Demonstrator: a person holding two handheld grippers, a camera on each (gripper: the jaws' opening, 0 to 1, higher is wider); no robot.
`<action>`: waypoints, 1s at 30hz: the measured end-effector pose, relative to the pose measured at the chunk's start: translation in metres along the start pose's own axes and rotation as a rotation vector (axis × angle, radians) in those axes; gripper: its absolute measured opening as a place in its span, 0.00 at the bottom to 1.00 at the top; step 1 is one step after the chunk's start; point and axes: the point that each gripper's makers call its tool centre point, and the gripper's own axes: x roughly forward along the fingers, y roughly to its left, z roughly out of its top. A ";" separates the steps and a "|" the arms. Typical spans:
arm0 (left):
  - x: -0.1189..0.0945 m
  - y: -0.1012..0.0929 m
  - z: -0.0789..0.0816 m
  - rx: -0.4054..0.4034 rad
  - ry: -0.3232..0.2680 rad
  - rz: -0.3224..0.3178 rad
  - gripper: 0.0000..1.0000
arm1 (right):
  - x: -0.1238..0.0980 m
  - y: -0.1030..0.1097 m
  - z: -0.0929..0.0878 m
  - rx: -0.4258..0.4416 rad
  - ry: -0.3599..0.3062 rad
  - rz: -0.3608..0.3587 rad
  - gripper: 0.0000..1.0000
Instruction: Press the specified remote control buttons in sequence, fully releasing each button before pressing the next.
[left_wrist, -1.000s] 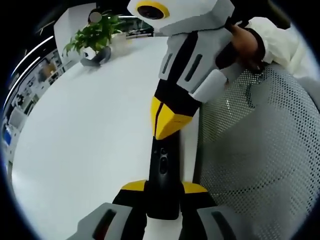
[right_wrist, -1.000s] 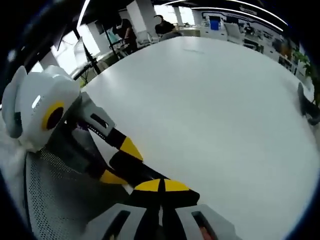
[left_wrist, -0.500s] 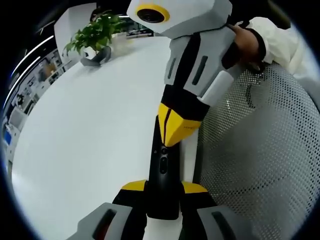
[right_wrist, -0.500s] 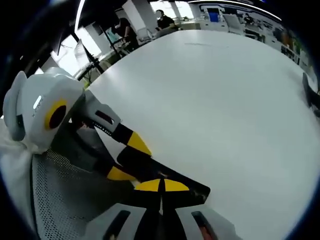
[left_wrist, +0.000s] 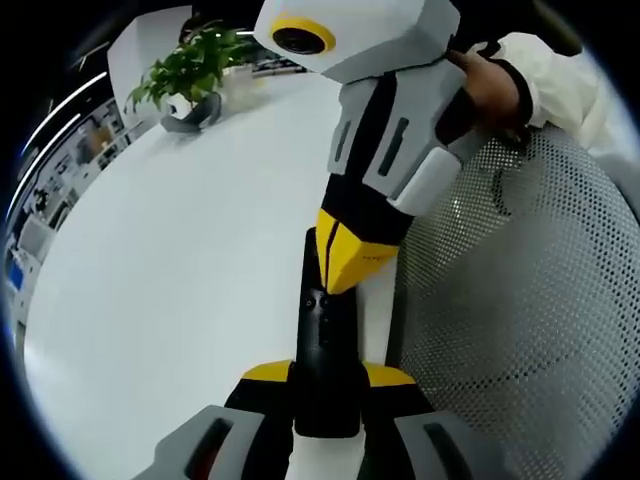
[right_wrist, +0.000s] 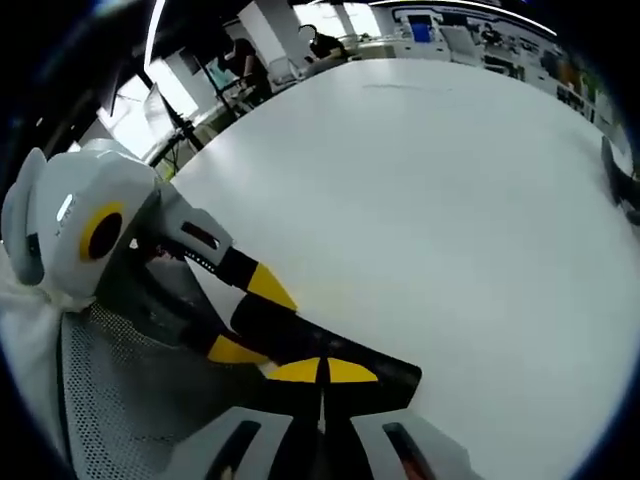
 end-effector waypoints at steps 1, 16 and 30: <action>0.000 0.000 0.000 0.002 -0.001 0.000 0.25 | 0.000 -0.001 0.000 0.002 -0.002 0.000 0.00; 0.000 0.001 0.001 -0.002 -0.003 0.000 0.24 | -0.002 0.000 0.001 0.041 0.019 0.017 0.00; 0.001 0.002 0.002 0.000 0.000 -0.004 0.24 | -0.007 -0.007 -0.006 0.060 0.056 -0.011 0.00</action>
